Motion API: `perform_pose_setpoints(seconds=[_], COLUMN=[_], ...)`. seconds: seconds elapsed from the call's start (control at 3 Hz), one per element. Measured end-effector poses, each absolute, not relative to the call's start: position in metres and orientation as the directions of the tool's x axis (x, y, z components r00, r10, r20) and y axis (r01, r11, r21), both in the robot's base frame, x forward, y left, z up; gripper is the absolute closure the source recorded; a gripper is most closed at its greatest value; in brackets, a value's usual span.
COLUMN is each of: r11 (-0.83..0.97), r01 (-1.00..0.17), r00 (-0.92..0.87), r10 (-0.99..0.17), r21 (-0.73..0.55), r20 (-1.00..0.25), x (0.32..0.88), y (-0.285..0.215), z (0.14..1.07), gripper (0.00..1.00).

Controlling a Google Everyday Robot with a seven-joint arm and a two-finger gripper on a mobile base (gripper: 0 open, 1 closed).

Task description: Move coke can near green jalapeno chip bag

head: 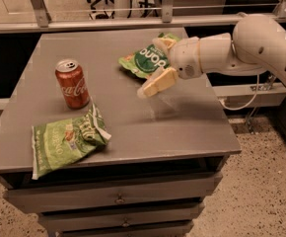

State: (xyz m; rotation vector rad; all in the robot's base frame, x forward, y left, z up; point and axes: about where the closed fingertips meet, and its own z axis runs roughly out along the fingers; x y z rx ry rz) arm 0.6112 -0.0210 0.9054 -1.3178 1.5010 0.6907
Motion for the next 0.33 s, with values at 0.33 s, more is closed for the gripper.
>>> perform_pose_setpoints(seconds=[0.33], r11=[0.244], r01=[-0.953], r00=[0.074], r10=[-0.391], r21=[-0.182], r20=[-0.917], x=[0.6110], y=[-0.0188], z=[0.9053], gripper=[0.00])
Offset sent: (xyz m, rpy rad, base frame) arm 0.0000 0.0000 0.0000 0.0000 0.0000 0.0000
